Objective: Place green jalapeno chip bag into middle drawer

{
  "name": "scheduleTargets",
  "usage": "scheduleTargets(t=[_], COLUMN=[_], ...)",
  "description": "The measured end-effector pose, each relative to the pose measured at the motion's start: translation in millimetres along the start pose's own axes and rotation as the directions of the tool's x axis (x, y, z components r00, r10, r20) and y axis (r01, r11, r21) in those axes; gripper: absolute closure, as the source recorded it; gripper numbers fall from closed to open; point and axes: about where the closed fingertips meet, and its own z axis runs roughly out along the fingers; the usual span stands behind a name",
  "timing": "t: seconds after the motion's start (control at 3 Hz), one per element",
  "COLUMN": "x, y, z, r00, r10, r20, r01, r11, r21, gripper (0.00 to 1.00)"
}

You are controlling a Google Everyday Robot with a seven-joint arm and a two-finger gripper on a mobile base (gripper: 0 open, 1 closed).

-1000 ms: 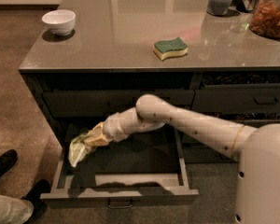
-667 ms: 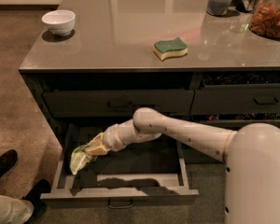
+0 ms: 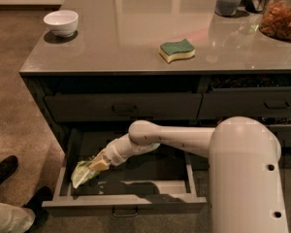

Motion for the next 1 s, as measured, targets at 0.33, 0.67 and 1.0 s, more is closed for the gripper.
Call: scheduleTargets(t=[0.33,0.67,1.0], x=[-0.1,-4.2,3.8], y=[0.1,-6.1,-27.2], z=[0.0,-3.8,-5.0], r00=[1.000,1.000,0.999], r10=[-0.001,-0.024,-0.034], r20=[0.000,-0.007,-0.029], r01=[0.001,0.024,0.034], r11=[1.0000,0.9997,0.9993], r21=[0.000,0.006,0.013], gripper=[1.00,1.00,1.00])
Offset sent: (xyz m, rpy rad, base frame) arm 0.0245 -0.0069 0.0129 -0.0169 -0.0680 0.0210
